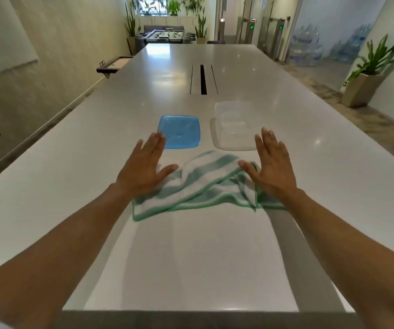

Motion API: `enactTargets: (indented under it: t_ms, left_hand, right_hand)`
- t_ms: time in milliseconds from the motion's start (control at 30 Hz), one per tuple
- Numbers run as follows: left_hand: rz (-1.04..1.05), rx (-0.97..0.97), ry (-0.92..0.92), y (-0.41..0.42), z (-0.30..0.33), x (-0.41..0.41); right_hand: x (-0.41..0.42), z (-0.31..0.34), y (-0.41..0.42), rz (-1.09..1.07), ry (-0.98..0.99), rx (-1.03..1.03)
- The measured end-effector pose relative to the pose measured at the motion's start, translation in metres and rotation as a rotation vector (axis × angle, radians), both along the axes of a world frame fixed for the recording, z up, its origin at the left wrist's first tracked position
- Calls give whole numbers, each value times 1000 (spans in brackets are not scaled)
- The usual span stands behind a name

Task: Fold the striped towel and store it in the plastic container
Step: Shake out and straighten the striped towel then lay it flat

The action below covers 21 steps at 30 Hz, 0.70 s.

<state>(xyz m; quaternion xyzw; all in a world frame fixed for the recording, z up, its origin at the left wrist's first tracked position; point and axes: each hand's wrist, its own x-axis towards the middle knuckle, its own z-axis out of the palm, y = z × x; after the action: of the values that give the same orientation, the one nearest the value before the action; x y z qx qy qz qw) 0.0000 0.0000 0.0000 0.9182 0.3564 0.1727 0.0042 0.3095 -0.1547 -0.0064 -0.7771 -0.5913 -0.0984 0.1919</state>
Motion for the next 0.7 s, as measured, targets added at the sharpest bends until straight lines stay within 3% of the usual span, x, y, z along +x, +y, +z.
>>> enactTargets:
  t_ms: [67, 167, 300, 533, 700]
  left_hand:
    - [-96, -171, 17, -8, -5, -3]
    - [-200, -265, 26, -18, -17, -8]
    - [-285, -168, 95, -19, -24, -11]
    - [-372, -102, 45, -21, -6, -6]
    - [-272, 156, 35, -5, 12, -3]
  right_hand:
    - [-2, -3, -3, 22, 26, -109]
    - [-3, -8, -8, 20, 28, -155]
    - [-8, -5, -4, -5, 74, -65]
    - [-1, 19, 9, -14, 363, 24]
    - [8, 54, 19, -78, 487, 164]
